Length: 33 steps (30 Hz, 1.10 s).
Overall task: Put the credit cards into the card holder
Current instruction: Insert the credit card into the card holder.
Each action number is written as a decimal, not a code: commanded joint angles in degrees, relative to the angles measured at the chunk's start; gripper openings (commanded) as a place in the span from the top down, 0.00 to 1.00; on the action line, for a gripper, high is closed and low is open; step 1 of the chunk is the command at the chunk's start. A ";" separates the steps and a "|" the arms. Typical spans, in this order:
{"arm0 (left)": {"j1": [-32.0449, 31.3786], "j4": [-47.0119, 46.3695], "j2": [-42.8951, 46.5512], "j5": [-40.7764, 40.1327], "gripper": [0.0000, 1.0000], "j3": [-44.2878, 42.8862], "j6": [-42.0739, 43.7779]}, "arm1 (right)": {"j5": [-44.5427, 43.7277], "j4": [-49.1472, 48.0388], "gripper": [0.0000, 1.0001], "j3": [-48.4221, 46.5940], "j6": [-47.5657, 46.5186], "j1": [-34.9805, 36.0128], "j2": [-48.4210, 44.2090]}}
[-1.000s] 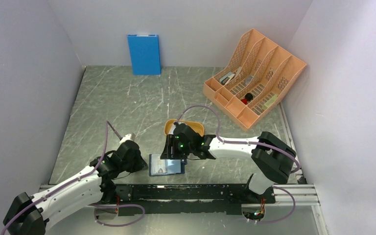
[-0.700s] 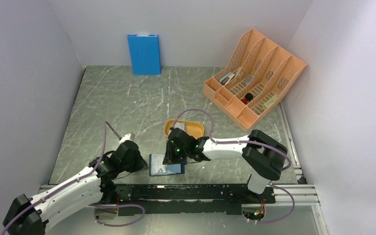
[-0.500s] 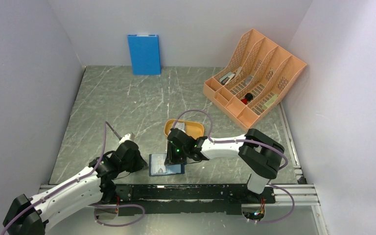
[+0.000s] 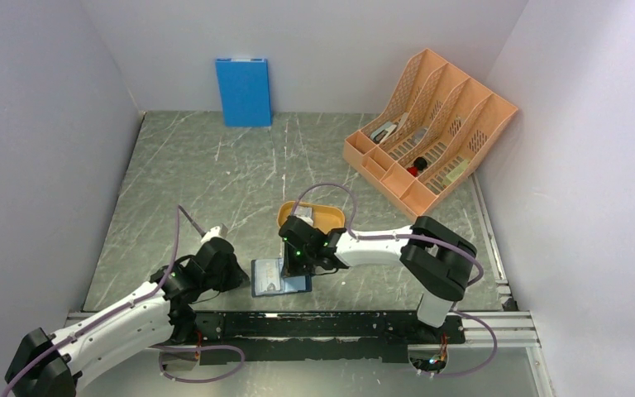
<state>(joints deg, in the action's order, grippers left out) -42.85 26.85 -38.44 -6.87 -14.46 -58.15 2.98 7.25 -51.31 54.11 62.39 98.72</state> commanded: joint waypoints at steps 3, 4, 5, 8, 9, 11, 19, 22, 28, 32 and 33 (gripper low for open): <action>-0.11 -0.88 -0.19 0.73 0.95 1.28 -0.25 | -2.61 3.74 0.96 -2.66 -1.49 0.88 2.88; -0.13 -1.29 -0.27 0.99 0.95 1.53 -0.21 | -2.41 3.76 0.96 -3.00 -1.58 1.03 3.24; -0.13 -1.72 -0.37 1.38 0.95 1.72 -0.21 | -2.14 3.71 0.96 -3.31 -1.67 1.25 3.59; -0.13 -3.08 -0.82 2.45 0.95 2.37 -0.25 | -0.77 2.38 0.97 -3.62 -1.37 1.59 4.23; -0.13 -3.45 -0.94 2.74 0.95 2.53 -0.26 | -0.33 1.91 0.97 -3.62 -1.19 1.69 4.33; -0.12 -3.98 -1.00 3.36 0.95 2.96 -0.30 | 0.36 1.38 1.00 -3.87 -1.02 1.89 4.69; -0.07 -5.10 -0.35 4.39 0.95 3.71 -0.42 | 0.95 1.64 1.00 -5.33 -0.77 2.53 5.42; -0.13 -5.55 -0.32 4.80 0.95 3.97 -0.47 | 1.42 1.63 1.00 -5.87 -0.52 2.77 5.50; -0.12 -1.08 0.77 1.87 0.95 1.95 -0.39 | -0.68 3.31 1.00 -5.75 -0.32 2.88 3.26; -0.05 1.73 3.57 -0.12 0.95 0.77 -1.84 | -2.19 5.63 1.00 -5.74 -1.12 2.85 -1.01; -0.11 2.09 4.00 -0.42 0.95 0.52 -2.14 | -2.50 6.35 0.99 -6.13 -1.44 2.79 -1.88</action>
<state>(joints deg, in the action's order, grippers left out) -42.85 25.87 -36.56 -5.91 -12.03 -58.76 2.48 10.68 -56.47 53.30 64.73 101.32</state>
